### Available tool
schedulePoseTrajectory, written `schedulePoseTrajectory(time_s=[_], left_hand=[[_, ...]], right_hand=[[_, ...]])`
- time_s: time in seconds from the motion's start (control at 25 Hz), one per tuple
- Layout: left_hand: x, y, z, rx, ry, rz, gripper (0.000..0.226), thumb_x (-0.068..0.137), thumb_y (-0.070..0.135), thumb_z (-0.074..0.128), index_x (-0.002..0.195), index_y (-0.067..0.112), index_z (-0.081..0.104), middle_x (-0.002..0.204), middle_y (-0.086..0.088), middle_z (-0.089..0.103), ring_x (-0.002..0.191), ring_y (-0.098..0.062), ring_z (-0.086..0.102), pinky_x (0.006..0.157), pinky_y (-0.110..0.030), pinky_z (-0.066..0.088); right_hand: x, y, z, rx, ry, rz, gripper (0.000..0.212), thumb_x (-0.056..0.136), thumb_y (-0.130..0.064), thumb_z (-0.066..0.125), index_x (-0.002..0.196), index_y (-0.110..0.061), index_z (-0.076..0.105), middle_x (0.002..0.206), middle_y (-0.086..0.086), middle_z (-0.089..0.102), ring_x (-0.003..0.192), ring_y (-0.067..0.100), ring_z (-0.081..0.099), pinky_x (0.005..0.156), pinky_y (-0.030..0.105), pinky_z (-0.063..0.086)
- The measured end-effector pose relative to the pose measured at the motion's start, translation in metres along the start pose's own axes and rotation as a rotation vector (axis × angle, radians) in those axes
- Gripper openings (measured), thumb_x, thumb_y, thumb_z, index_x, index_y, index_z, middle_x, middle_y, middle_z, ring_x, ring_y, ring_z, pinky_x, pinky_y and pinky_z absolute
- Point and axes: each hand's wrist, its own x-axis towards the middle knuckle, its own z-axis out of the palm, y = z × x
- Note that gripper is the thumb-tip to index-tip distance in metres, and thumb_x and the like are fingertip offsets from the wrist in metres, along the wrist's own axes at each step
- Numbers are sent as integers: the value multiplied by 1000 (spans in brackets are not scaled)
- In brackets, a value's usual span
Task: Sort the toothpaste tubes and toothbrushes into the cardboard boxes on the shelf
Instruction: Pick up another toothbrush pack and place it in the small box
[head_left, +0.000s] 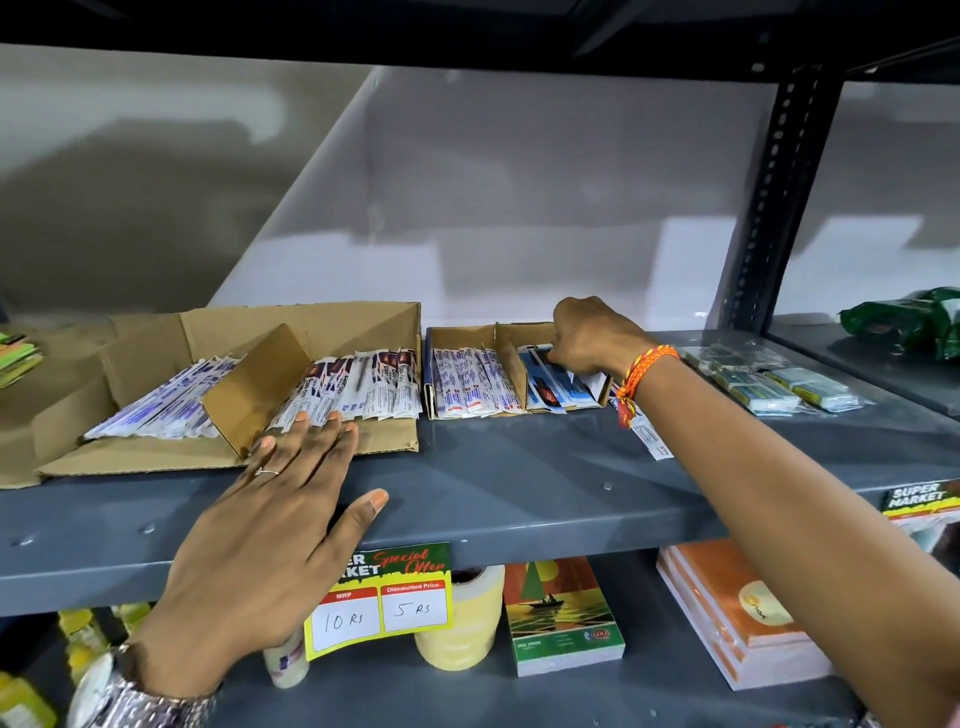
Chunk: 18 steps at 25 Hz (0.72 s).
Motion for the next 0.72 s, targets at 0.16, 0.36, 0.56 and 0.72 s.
schedulePoseTrajectory(time_s=[0.16,0.36,0.56,0.72], left_hand=[[0,0,0,15,6,1,86,82,70,-10,156,26,-5,165,10,-3,149,-5,-14,120,-27,-7],[0,0,1,15,2,4,87,81,70,-11,156,26,-5,165,10,-3,149,-5,-15,121,-28,-6],[0,0,0,8,10,4,87,81,71,-9,156,27,-5,165,10,-4,149,-5,-14,118,-25,-10],[0,0,0,13,13,5,87,81,71,-10,156,27,-6,165,10,-5,148,-5,-14,118,-25,-10]], right_hand=[[1,4,-2,12,27,-16,24,88,-3,63,67,-9,52,72,7,56,58,18,51,42,23,31],[-5,3,2,-90,-59,-58,25,87,0,63,67,-10,52,73,8,55,59,19,52,44,21,32],[-12,-6,6,-194,-52,-97,20,84,9,58,74,-7,51,70,6,44,57,16,45,42,24,31],[-13,-11,7,-240,-14,-133,18,83,10,59,85,-6,51,72,5,40,62,19,48,50,25,38]])
